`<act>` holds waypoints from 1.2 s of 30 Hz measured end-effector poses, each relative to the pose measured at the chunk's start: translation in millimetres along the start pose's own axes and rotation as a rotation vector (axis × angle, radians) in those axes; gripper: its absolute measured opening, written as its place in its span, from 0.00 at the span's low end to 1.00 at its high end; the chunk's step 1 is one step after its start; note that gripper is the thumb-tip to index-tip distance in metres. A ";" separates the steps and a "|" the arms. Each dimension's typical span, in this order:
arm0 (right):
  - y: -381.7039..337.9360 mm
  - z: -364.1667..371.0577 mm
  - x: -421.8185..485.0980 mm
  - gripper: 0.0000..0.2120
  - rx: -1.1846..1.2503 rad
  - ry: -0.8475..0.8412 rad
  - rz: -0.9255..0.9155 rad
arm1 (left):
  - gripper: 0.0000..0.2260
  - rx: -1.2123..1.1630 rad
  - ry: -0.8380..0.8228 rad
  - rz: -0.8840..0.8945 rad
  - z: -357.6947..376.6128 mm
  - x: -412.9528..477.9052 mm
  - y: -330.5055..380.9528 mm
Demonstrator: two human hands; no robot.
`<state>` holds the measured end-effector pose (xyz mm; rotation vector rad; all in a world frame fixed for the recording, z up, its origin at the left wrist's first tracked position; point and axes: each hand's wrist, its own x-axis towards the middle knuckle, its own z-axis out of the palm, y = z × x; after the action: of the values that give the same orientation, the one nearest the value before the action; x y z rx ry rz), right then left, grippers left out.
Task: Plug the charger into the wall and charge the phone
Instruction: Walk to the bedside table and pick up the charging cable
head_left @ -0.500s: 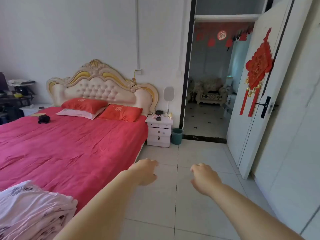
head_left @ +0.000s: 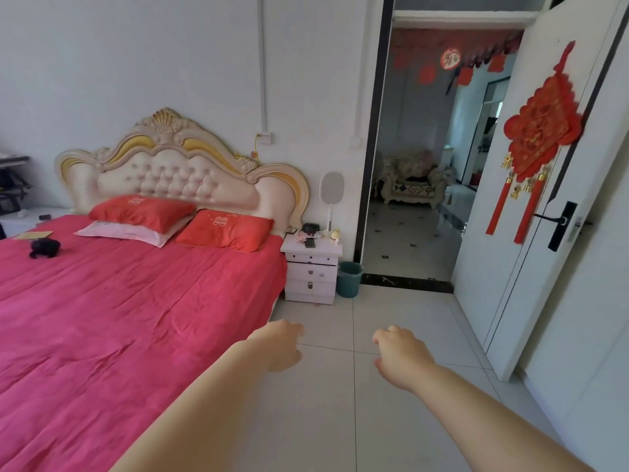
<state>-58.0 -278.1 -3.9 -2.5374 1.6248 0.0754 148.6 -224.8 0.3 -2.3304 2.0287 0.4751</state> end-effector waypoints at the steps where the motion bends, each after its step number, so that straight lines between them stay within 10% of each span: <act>1: -0.5 -0.7 17.0 0.16 -0.003 -0.004 0.001 | 0.18 0.009 -0.004 -0.007 -2.6 15.2 -5.8; 36: -24.4 -29.5 731.8 0.12 0.050 -0.031 -0.056 | 0.24 -0.042 -0.034 -0.017 -172.8 674.5 -221.0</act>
<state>270.6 -931.2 -53.7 -2.5295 1.5240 0.0678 475.5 -877.1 -35.6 -2.3436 2.0022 0.5589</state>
